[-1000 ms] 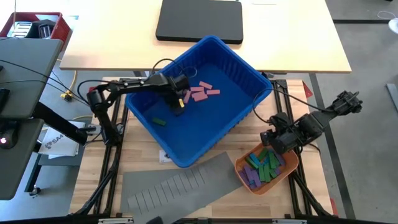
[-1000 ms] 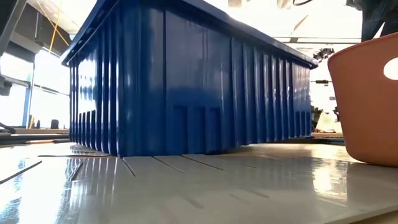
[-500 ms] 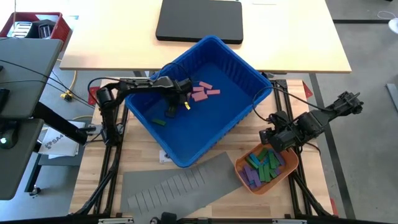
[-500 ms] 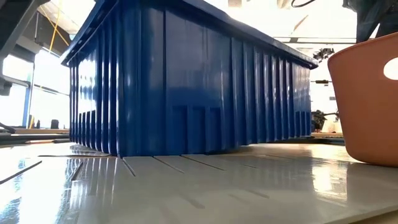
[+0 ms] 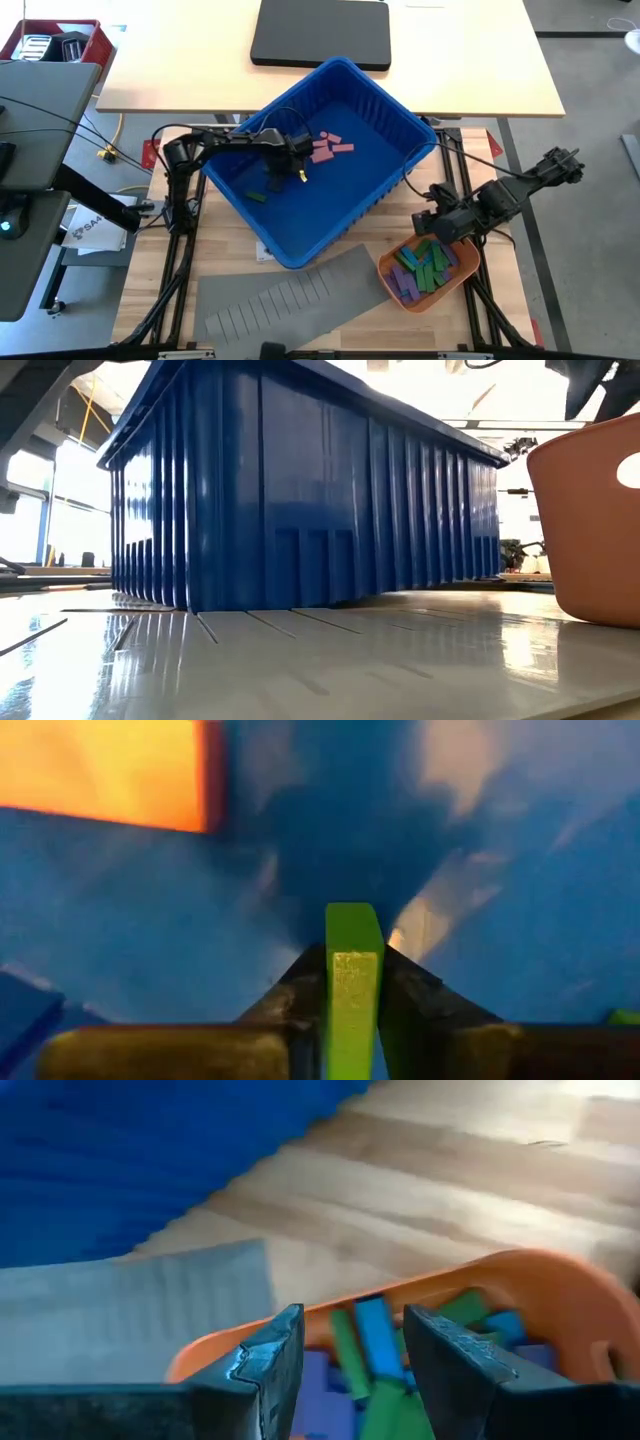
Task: Sort blocks
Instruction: Put the green block into the orange bin
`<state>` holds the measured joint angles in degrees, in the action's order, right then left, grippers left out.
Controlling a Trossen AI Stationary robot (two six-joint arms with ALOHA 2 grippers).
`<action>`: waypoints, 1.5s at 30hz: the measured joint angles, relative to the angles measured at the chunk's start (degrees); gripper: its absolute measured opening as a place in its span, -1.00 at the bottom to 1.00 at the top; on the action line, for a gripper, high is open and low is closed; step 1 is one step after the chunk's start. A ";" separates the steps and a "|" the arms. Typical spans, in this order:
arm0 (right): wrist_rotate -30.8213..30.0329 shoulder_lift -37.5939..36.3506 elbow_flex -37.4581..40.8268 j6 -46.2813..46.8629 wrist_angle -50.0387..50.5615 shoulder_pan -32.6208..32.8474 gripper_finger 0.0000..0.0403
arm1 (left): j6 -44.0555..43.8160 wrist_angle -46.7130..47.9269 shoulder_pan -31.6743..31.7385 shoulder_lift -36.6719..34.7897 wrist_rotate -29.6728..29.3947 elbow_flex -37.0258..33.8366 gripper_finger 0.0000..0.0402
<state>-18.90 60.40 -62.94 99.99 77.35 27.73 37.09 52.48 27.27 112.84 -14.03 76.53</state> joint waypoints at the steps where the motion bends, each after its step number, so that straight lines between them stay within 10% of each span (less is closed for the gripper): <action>1: -0.06 0.02 -0.21 -0.46 -1.09 0.00 -0.17 | -0.98 -0.26 -0.17 -0.41 0.00 0.01 -0.77; 12: -13.88 1.73 -13.21 -37.57 -14.52 -5.87 -0.17 | -20.01 -1.15 -1.50 -10.43 14.33 15.71 -0.77; 20: -28.87 4.10 -15.10 -70.02 -35.08 -14.00 -0.16 | -60.00 -22.31 -0.23 -17.86 27.29 22.62 -0.77; 28: -19.66 7.88 -15.08 -80.64 -48.61 -24.67 0.08 | -79.92 -37.08 -1.56 -18.37 22.88 22.62 -0.77; 45: -6.69 16.31 -15.02 -82.03 -60.70 -34.64 0.46 | -79.54 -37.72 -7.44 -16.97 17.55 22.58 -0.77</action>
<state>-25.58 76.71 -77.95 17.95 16.65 -6.91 -42.45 14.76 19.83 95.88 3.52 99.11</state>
